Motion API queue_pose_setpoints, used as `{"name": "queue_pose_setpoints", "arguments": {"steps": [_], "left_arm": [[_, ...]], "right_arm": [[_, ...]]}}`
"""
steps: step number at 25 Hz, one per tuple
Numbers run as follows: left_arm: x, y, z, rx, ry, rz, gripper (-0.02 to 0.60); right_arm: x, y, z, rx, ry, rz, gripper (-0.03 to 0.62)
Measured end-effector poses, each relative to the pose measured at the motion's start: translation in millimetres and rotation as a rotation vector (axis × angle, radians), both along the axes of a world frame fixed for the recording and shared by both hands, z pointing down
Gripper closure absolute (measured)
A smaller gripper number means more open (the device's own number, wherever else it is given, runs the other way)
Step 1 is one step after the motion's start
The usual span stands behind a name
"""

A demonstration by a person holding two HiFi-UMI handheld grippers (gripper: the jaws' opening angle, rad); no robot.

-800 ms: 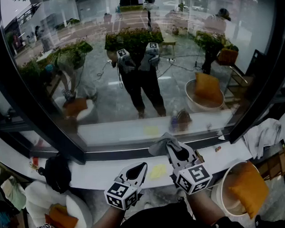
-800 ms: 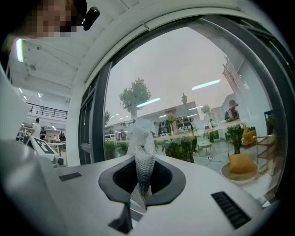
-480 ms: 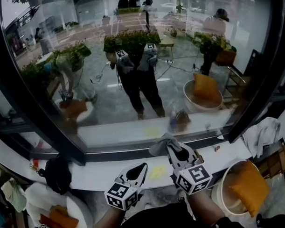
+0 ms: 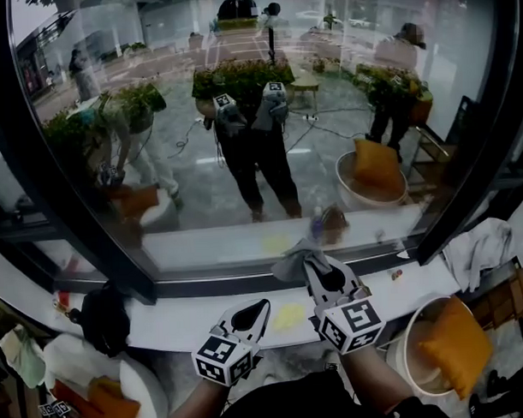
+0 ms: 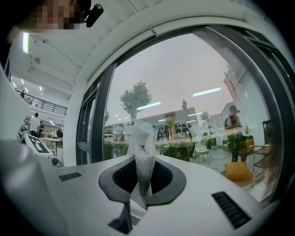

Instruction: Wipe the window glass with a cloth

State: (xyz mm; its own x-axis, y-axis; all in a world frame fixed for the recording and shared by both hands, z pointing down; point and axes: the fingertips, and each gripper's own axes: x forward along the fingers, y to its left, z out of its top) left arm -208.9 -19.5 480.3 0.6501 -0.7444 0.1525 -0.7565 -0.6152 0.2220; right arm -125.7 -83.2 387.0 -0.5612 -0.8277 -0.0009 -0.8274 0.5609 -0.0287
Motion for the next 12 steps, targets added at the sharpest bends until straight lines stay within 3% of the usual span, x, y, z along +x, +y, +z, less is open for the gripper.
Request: {"name": "queue_pose_setpoints", "arguments": {"steps": [8, 12], "left_arm": [[2.0, -12.2, -10.9, 0.038, -0.012, -0.007, 0.575], [50.1, -24.9, -10.5, 0.042, -0.06, -0.002, 0.574]], "right_arm": [[-6.9, -21.3, -14.5, 0.029, 0.005, 0.008, 0.553], [39.7, -45.1, -20.0, 0.043, -0.022, 0.015, 0.553]]}}
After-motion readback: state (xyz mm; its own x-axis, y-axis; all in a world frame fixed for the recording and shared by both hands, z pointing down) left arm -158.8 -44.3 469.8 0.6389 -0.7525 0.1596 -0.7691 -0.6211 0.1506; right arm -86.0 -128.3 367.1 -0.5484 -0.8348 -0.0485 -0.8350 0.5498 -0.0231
